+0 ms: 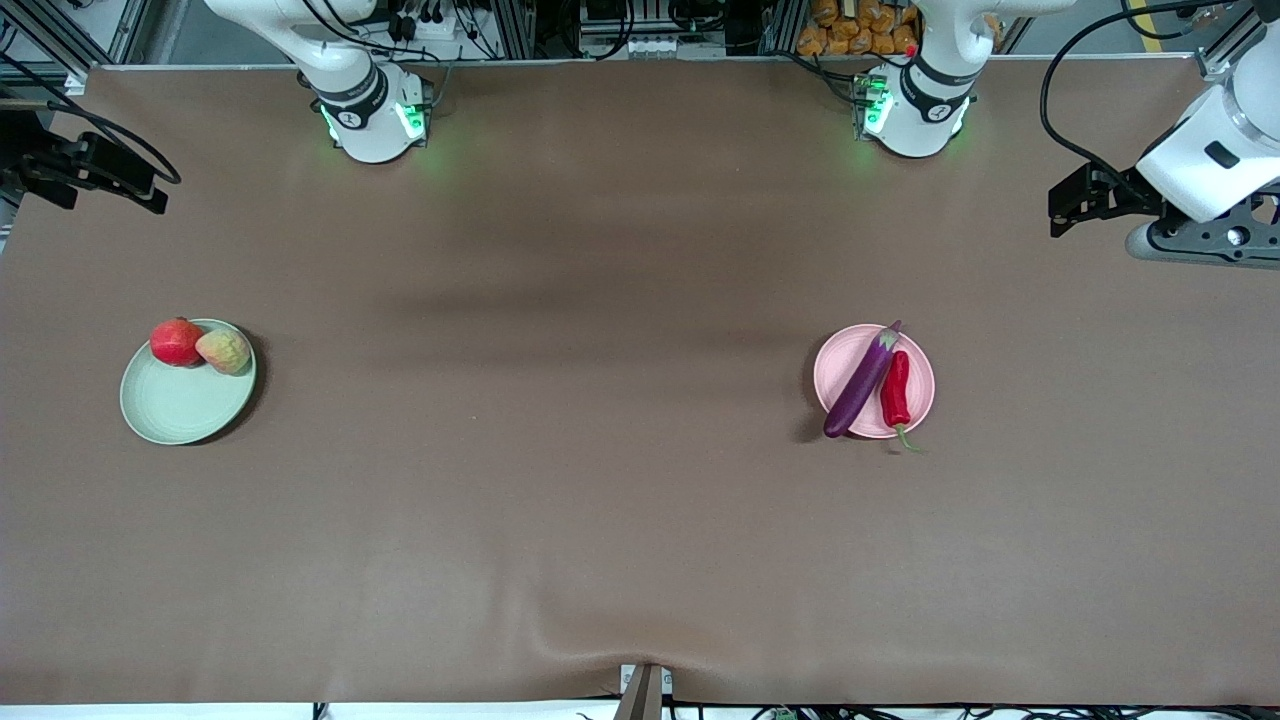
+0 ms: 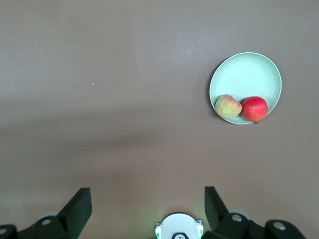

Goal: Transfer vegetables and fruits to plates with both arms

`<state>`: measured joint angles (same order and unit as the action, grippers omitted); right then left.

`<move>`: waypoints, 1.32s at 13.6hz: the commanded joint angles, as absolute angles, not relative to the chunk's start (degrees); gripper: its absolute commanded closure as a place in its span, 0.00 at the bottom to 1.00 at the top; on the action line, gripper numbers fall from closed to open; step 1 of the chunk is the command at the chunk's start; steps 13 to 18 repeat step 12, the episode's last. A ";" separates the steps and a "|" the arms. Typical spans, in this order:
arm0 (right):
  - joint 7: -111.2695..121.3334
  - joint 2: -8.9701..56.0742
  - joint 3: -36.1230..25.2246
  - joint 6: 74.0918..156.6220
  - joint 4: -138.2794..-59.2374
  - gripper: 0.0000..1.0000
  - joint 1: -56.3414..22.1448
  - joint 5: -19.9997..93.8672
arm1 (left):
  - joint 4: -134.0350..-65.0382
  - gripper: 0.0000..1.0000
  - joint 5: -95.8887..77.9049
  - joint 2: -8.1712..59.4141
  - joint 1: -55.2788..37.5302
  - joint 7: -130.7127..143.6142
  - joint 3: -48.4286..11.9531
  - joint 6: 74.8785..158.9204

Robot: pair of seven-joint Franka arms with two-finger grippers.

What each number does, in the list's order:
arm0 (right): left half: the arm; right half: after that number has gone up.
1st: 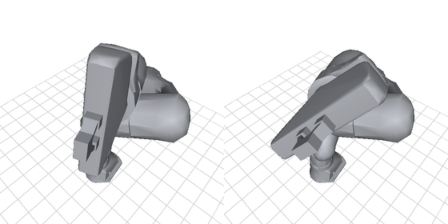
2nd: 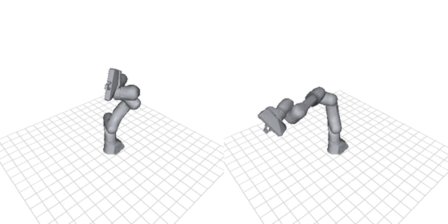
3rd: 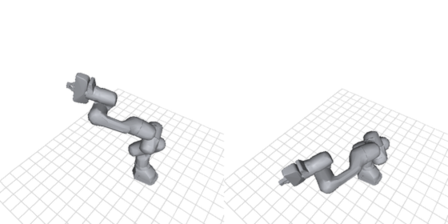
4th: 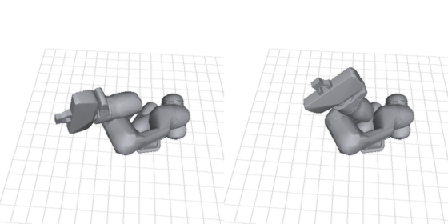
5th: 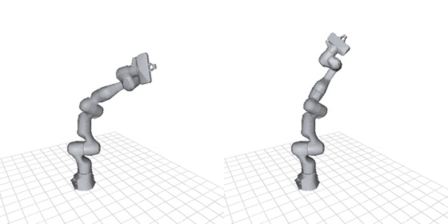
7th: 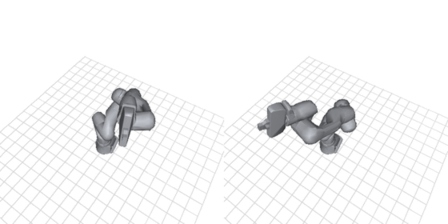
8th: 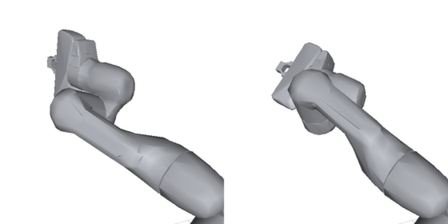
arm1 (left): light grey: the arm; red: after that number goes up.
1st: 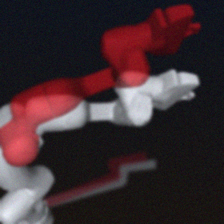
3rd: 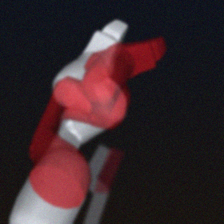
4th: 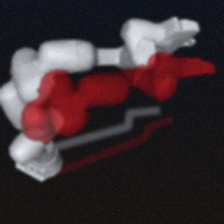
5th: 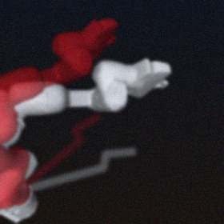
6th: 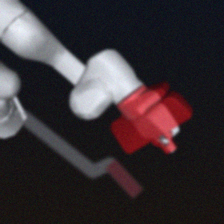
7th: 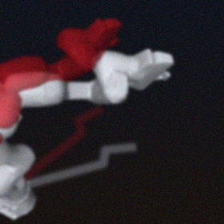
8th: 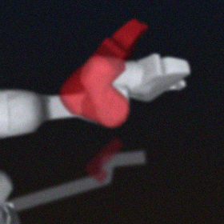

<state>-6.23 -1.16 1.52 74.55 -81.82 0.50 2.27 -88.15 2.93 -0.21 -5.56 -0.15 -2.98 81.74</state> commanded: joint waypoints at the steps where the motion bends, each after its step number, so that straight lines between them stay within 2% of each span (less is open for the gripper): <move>1: -5.54 -1.23 1.84 74.44 -81.21 0.00 0.97 2.98 | -86.57 0.00 0.53 0.79 -4.84 0.09 -3.16 80.77; 18: -2.29 -1.23 1.85 75.76 -81.21 0.00 1.05 4.13 | -86.57 0.00 0.26 0.70 -4.92 0.00 -3.16 82.00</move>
